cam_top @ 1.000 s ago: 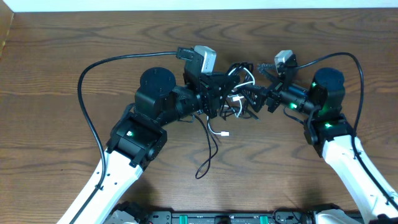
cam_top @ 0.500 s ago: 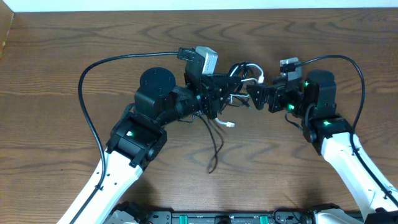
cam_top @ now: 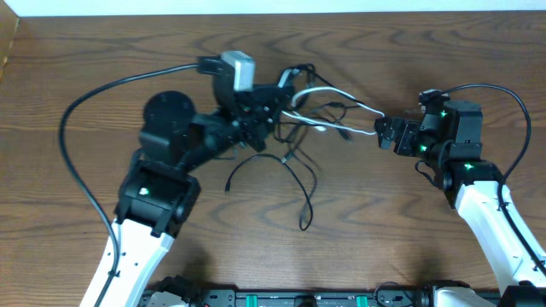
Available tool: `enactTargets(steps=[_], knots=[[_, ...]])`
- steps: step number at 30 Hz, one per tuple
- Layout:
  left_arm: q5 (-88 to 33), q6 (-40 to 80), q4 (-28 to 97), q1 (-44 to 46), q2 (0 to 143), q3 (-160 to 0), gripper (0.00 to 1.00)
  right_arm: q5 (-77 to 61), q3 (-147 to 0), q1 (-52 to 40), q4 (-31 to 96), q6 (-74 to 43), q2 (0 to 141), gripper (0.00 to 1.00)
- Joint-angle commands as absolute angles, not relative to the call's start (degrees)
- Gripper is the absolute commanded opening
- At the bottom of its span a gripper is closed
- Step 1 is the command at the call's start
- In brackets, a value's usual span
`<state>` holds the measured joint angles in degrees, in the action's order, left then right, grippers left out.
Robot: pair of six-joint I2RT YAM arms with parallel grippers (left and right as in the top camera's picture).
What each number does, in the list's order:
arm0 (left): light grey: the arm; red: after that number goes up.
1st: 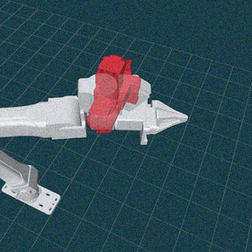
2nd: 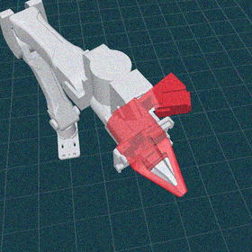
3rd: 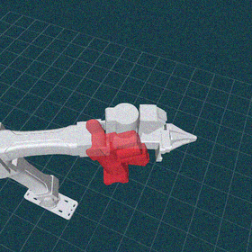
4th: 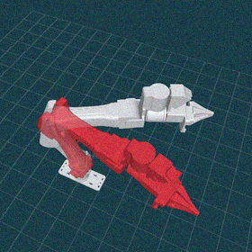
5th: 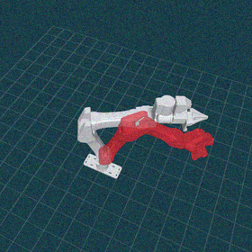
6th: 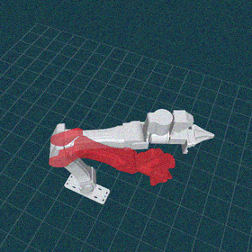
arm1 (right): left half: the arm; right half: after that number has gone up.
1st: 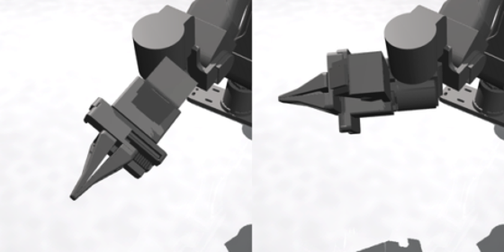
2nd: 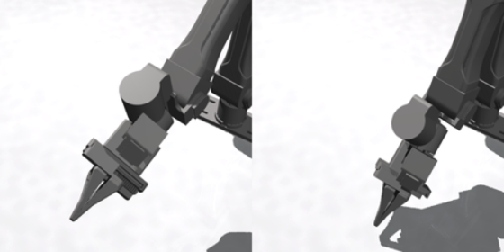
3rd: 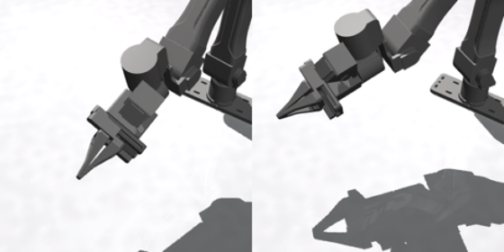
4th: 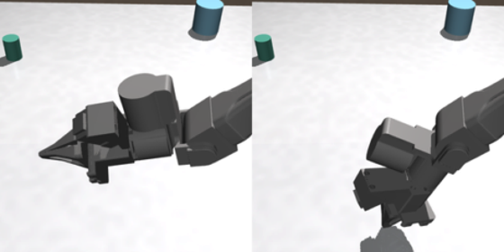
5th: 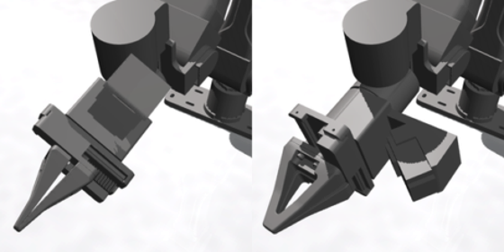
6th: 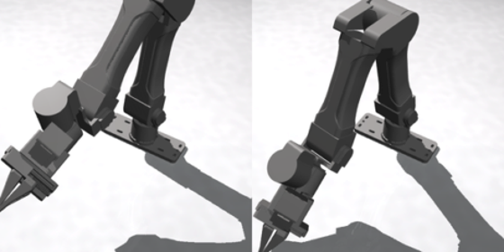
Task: Untangle cables
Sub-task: 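Pull both grippers apart, stretching the white and black cables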
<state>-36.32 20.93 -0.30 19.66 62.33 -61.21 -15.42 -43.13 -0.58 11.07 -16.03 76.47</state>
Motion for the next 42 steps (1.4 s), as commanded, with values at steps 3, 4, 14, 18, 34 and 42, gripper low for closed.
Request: enactTargets(steps=[3,4,14,18,34,42], knots=[[-36.9,20.0,0.1,13.1,59.7,-62.1,0.07,-11.9,-43.1,0.8,11.7,-16.3,77.2,0.99],[-36.9,20.0,0.4,12.0,59.4,-62.1,0.08,-11.9,-43.1,0.8,11.8,-16.3,77.2,0.99],[-36.9,20.0,1.3,-1.1,58.3,-62.1,0.08,-10.4,-43.1,1.4,13.1,-16.3,77.2,0.99],[-36.9,20.0,3.0,-6.2,58.3,-62.1,0.08,-10.4,-43.1,1.5,13.4,-16.3,77.2,0.99],[-44.5,20.0,9.8,-14.0,58.4,-62.1,0.08,-19.4,-43.1,1.5,8.9,-17.9,77.2,0.99],[-56.9,19.6,9.8,-12.9,58.8,-62.1,0.08,-43.2,-43.1,1.1,-1.8,-11.0,77.2,0.99]])
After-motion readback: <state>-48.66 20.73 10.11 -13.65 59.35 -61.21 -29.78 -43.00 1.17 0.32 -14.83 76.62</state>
